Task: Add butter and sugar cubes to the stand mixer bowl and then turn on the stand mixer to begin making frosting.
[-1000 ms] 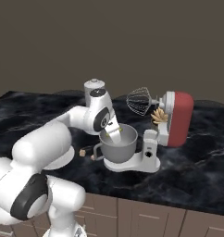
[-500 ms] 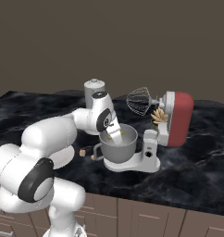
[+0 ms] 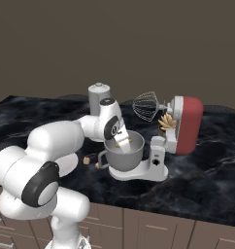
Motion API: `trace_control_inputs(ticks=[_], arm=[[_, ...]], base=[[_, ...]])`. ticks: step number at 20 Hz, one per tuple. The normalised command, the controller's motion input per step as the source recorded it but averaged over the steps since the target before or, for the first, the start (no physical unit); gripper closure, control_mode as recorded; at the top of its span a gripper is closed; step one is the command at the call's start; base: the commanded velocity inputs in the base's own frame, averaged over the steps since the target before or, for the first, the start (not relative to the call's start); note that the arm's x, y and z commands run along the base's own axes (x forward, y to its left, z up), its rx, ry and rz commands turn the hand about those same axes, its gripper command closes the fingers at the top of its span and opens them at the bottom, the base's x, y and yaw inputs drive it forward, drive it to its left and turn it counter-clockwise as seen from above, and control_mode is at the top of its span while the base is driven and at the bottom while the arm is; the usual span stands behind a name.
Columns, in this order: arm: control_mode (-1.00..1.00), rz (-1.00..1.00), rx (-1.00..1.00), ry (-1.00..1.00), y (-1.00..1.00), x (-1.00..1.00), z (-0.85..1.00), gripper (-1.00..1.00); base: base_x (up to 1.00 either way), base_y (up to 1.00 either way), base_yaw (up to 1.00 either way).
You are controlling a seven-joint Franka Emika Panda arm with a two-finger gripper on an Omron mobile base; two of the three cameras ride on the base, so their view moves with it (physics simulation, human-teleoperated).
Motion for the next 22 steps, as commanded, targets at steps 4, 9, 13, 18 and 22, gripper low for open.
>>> trace_control_inputs(ticks=[4, 9, 13, 18, 22], arm=[[-1.0, 0.0, 0.0, 0.03, 0.0, 0.05, -0.34, 1.0], [-1.0, 0.0, 0.0, 0.01, 0.0, 0.03, -0.36, -1.0], [-1.0, 0.0, 0.0, 0.0, 0.0, 0.0, -0.18, -1.0], [-1.0, 0.0, 0.0, 0.0, 0.04, -0.01, -0.02, -1.0], [-1.0, -0.01, -0.02, 0.0, 0.23, -0.2, 0.23, -1.0]], base=[[0.0, 0.0, 0.0], [0.0, 0.0, 0.0], [0.0, 0.0, 0.0], [0.0, 0.0, 0.0], [0.0, 0.0, 0.0]])
